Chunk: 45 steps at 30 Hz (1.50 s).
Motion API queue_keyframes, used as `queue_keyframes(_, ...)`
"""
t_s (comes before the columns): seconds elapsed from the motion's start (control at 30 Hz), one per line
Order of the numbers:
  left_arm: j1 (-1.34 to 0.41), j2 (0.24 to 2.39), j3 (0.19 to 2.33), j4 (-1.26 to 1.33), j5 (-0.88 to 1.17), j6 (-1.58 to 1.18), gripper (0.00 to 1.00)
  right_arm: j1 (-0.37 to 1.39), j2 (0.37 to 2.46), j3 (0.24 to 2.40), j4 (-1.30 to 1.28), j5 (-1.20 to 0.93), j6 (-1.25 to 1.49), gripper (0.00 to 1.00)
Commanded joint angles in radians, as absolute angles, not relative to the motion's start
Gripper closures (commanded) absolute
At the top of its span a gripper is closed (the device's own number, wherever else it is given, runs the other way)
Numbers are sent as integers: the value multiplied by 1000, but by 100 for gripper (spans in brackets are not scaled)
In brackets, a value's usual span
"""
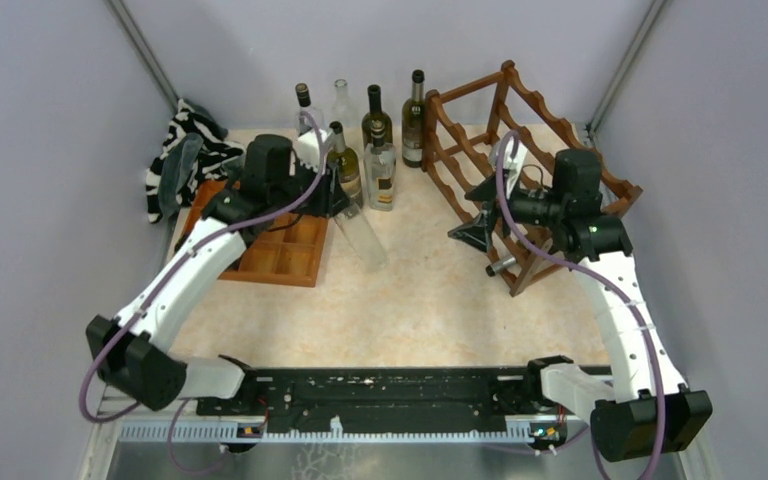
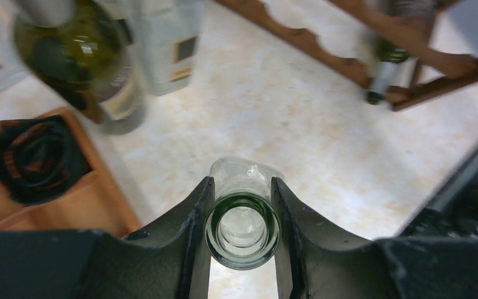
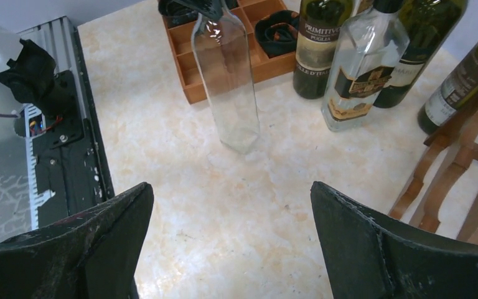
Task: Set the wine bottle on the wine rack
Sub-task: Pick up the wine bottle from the center of the board.
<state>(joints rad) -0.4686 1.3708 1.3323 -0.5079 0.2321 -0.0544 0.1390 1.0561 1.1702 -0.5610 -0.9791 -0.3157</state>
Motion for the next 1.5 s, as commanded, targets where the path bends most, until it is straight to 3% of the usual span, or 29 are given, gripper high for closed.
queue_keyframes(0.0,-466,1249,1192,-245,550,-244,100,140,1048,1139,-525,-1084,-401,5)
queue_keyframes(0.13,-465,1166,930,176,723,-478,100,183,1055,1107,-515,-1138,-447,5)
queue_keyframes(0.27,-467,1108,706,552,764,-673,100,309,1104,1130,-591,-1021,-528,5)
queue_keyframes(0.73,-500,1034,468,897,668,-821,100,544,1249,1102,-572,-778,-519,4)
queue_keyframes(1.17,-508,1027,424,1014,601,-851,100,597,1290,1036,-536,-875,-506,5)
queue_keyframes(1.27,-508,1041,424,1034,609,-857,100,603,1284,1027,-526,-883,-505,12)
queue_keyframes(1.37,-508,1046,416,1048,605,-859,100,603,1276,1029,-534,-879,-521,25)
queue_keyframes(1.47,-507,1050,411,1060,603,-862,100,602,1268,1025,-546,-889,-545,48)
